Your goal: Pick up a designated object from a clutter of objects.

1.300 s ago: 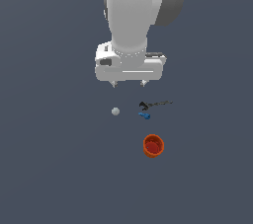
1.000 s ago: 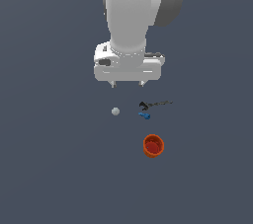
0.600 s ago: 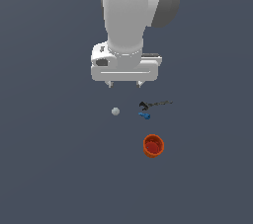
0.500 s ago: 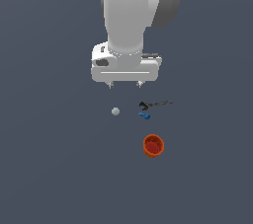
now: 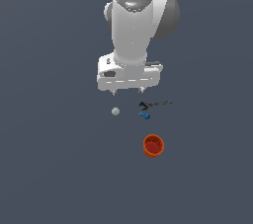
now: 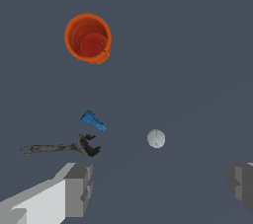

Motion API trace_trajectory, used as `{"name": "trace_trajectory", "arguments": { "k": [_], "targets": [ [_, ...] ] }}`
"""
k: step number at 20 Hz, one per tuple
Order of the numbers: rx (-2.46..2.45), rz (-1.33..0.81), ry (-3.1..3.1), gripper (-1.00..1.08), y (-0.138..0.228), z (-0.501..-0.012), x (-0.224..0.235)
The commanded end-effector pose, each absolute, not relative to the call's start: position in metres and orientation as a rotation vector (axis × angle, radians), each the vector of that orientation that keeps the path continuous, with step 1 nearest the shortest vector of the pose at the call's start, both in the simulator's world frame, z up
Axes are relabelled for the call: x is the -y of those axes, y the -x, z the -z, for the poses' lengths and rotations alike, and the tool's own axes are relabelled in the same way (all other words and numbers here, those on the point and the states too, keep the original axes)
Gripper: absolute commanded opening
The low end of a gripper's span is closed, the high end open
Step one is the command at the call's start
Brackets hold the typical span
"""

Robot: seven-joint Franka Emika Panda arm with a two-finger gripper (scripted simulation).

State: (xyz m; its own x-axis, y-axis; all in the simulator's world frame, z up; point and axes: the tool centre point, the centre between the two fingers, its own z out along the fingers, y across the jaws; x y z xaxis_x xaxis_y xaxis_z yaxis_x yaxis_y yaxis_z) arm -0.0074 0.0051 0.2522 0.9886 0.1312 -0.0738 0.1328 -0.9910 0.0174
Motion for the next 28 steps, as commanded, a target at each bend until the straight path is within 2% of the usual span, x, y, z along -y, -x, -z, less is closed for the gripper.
{"name": "trace_trajectory", "arguments": {
  "k": [1, 17, 28],
  "targets": [
    [-0.282, 0.108, -3.103, 1.00, 0.007, -0.238, -0.010],
    [-1.014, 0.040, -2.954, 1.00, 0.028, -0.110, -0.065],
    [-1.303, 0.004, -2.856, 1.00, 0.049, -0.065, -0.089]
  ]
}}
